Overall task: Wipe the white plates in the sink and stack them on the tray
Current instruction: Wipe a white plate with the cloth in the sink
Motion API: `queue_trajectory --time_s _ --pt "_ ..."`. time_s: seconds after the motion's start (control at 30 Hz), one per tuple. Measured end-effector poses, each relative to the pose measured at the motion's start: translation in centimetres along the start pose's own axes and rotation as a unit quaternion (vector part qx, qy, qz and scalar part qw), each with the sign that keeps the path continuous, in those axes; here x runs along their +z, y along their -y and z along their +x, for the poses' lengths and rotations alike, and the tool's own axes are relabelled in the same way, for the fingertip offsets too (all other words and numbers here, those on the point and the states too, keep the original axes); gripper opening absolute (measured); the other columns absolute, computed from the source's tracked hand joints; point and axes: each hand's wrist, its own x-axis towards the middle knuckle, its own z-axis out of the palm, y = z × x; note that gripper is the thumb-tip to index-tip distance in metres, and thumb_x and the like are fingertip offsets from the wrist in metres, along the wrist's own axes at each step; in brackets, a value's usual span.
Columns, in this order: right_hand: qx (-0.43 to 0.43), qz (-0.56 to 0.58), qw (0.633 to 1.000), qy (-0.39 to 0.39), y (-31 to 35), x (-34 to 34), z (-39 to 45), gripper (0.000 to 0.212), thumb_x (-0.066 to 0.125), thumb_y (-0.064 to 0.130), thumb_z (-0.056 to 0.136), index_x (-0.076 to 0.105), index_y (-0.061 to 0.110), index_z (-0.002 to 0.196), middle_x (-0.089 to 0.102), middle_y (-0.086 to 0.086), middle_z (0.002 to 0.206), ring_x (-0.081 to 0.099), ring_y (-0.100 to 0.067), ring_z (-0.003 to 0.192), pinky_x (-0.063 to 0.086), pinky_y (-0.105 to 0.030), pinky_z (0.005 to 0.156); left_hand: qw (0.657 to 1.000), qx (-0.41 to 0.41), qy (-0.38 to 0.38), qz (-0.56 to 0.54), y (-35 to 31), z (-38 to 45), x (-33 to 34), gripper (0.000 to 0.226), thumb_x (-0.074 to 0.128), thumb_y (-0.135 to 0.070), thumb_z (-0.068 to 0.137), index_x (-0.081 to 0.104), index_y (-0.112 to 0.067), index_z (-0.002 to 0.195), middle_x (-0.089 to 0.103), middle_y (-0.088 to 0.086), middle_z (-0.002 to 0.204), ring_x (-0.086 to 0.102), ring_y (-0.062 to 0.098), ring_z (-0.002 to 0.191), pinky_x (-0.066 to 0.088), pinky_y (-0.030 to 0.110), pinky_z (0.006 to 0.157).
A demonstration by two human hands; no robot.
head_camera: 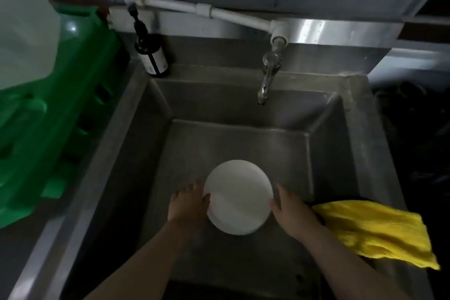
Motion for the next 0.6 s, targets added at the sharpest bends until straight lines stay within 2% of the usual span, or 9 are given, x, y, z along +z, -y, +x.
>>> queue_trajectory --time_s 0.07,0.13,0.3,0.4,0.47,0.6 --pt "0.008 0.029 1.000 0.008 -0.5 1.1 0.8 0.042 0.041 0.034 0.104 0.035 0.027 0.145 0.053 0.000 0.137 0.053 -0.017 0.123 0.043 -0.026 0.092 0.999 -0.016 0.006 -0.050 0.4 0.6 1.1 0.044 0.033 -0.042 0.106 0.037 -0.024 0.146 0.060 0.004 0.133 0.059 0.025 0.119 0.047 0.041 0.100" --pt "0.025 0.046 0.998 0.025 -1.2 2.2 1.4 0.039 0.041 0.033 0.104 0.039 0.028 0.142 0.057 0.000 0.132 0.055 -0.017 0.118 0.049 -0.031 0.093 0.997 -0.027 0.009 -0.076 0.9 0.8 1.9 0.038 0.036 -0.039 0.106 0.043 -0.025 0.140 0.064 0.002 0.125 0.063 0.023 0.111 0.051 0.036 0.090" --pt "0.063 0.083 0.994 0.032 -2.2 3.8 2.6 0.028 0.042 0.030 0.104 0.052 0.026 0.130 0.064 0.001 0.114 0.055 -0.008 0.094 0.051 -0.029 0.086 0.994 -0.033 0.012 -0.105 1.3 1.4 2.8 0.028 0.039 -0.035 0.106 0.050 -0.026 0.129 0.066 0.000 0.120 0.064 0.021 0.106 0.048 0.032 0.082" --pt "0.076 0.103 0.991 0.022 -2.5 4.3 3.1 0.022 0.044 0.027 0.104 0.055 0.024 0.122 0.061 0.004 0.101 0.053 -0.002 0.083 0.044 -0.021 0.072 0.991 -0.041 0.017 -0.126 1.4 1.8 3.3 0.024 0.044 -0.035 0.104 0.052 -0.025 0.125 0.067 0.000 0.117 0.065 0.022 0.105 0.047 0.032 0.079" --pt "0.085 0.105 0.991 0.007 -2.6 4.5 3.5 0.017 0.045 0.025 0.104 0.055 0.024 0.117 0.061 0.005 0.098 0.052 -0.001 0.080 0.041 -0.019 0.067 0.988 -0.051 0.018 -0.142 1.4 2.1 3.5 0.020 0.046 -0.035 0.103 0.052 -0.023 0.119 0.067 -0.001 0.110 0.064 0.021 0.099 0.049 0.032 0.077" --pt "0.118 0.123 0.985 -0.030 -3.0 4.9 4.7 0.014 0.048 0.023 0.102 0.059 0.018 0.110 0.061 0.003 0.093 0.054 -0.003 0.078 0.041 -0.019 0.063 0.981 -0.083 0.010 -0.176 1.4 2.8 4.1 0.010 0.049 -0.035 0.102 0.051 -0.025 0.104 0.061 -0.004 0.090 0.059 0.016 0.082 0.043 0.031 0.067"
